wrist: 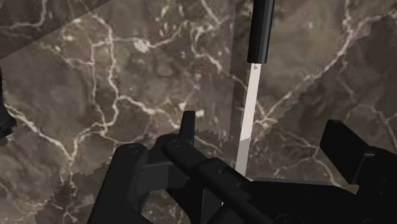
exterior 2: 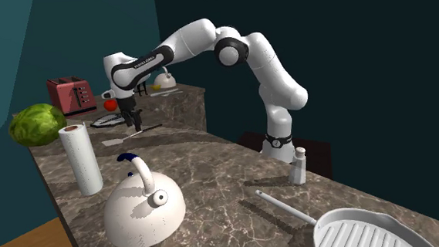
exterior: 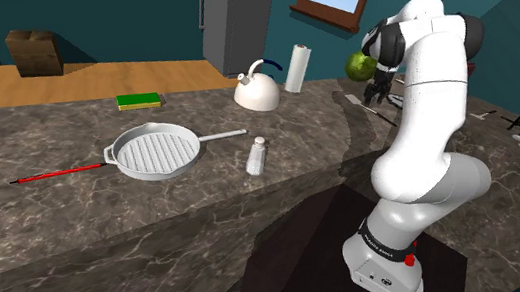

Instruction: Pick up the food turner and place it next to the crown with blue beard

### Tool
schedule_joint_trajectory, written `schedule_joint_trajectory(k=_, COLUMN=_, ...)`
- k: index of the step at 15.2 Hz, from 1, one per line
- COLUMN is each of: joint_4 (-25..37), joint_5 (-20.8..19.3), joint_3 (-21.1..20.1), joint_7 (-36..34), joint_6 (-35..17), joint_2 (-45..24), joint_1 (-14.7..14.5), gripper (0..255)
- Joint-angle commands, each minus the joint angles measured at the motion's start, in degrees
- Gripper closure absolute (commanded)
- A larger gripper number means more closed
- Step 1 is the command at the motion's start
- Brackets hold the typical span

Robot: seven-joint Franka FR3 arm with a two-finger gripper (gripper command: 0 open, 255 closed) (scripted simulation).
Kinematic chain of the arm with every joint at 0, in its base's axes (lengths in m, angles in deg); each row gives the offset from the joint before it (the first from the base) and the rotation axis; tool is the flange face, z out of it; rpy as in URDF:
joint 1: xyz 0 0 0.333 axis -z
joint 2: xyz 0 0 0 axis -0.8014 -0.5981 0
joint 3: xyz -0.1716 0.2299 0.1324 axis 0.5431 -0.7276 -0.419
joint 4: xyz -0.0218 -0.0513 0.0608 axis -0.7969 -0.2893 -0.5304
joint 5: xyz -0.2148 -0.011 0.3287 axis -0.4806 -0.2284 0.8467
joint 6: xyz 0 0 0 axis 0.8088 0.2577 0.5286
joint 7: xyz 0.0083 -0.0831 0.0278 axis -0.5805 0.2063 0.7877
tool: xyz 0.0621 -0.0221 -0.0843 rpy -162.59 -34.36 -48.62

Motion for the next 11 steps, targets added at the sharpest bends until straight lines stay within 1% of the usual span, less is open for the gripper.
schedule_joint_trajectory(k=1, joint_4=2.0, joint_5=-0.5, joint_3=0.3, joint_7=-0.3, joint_6=2.6, joint_2=0.7, joint_1=0.1, gripper=0)
schedule_joint_trajectory(k=3, joint_4=4.5, joint_5=-0.9, joint_3=0.6, joint_7=-0.7, joint_6=5.6, joint_2=1.3, joint_1=0.3, gripper=0)
schedule_joint_trajectory(k=11, joint_4=4.5, joint_5=-0.9, joint_3=0.6, joint_7=-0.7, joint_6=5.6, joint_2=1.3, joint_1=0.3, gripper=0)
